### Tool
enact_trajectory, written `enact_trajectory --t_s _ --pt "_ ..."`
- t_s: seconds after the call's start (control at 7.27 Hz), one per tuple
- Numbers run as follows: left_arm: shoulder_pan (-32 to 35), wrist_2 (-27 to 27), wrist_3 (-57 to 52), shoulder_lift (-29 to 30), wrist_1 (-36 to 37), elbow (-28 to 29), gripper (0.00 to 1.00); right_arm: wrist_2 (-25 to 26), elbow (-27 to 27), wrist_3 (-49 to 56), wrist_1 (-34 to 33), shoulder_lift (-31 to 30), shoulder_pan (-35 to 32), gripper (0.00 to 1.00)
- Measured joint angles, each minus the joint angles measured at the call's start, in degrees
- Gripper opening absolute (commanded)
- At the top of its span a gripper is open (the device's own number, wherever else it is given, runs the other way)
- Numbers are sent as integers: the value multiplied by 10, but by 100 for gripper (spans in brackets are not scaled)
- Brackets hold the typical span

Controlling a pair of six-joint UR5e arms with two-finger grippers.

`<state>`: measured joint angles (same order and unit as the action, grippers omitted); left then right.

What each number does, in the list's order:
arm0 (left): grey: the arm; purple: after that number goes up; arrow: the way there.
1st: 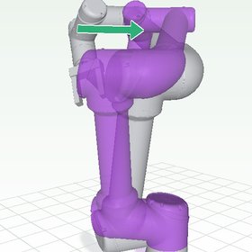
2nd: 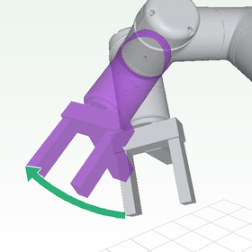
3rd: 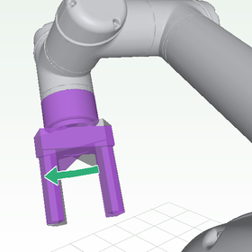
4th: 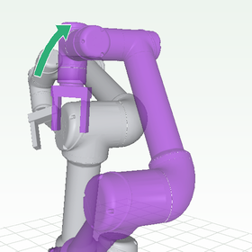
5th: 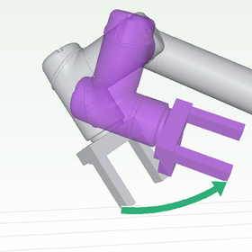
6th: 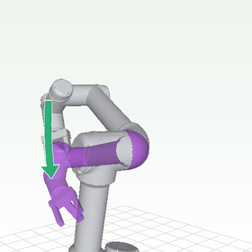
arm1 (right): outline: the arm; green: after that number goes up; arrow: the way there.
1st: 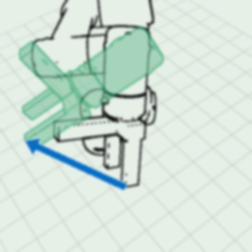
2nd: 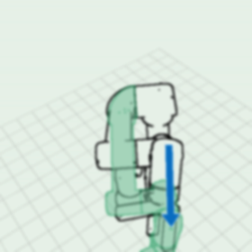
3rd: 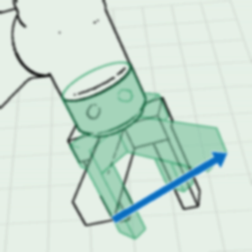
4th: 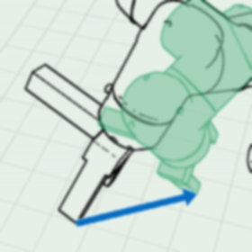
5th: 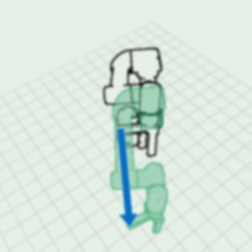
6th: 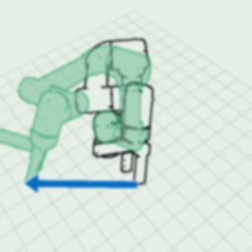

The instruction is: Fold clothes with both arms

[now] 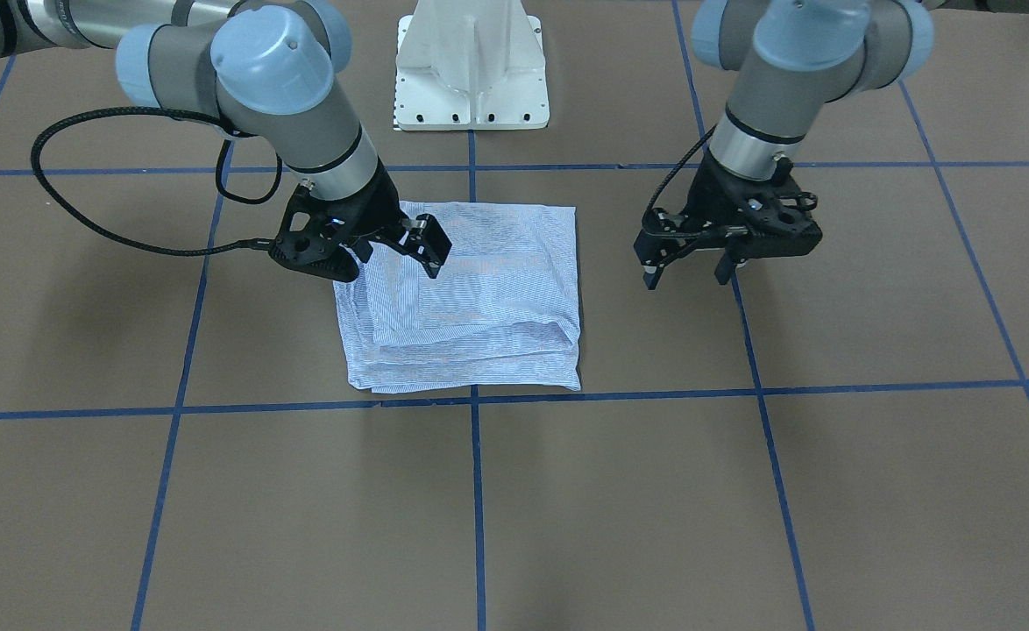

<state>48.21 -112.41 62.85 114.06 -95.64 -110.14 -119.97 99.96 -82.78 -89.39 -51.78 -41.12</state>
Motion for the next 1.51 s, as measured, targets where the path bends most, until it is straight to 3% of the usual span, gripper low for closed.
enact_trajectory --t_s 0.41,0.96,1.24,1.51 --pt "161 -81 -293 -70 6 0 100 -5 67 311 -131 -66 -121 100" --pt "338 -146 -576 -160 -6 46 100 -90 83 726 -156 -251 -323 100" --pt "415 -179 -705 -195 -8 97 100 -121 76 853 -156 -326 -401 100" --pt "444 -185 -735 -205 -33 134 100 -134 65 902 -155 -361 -459 100"
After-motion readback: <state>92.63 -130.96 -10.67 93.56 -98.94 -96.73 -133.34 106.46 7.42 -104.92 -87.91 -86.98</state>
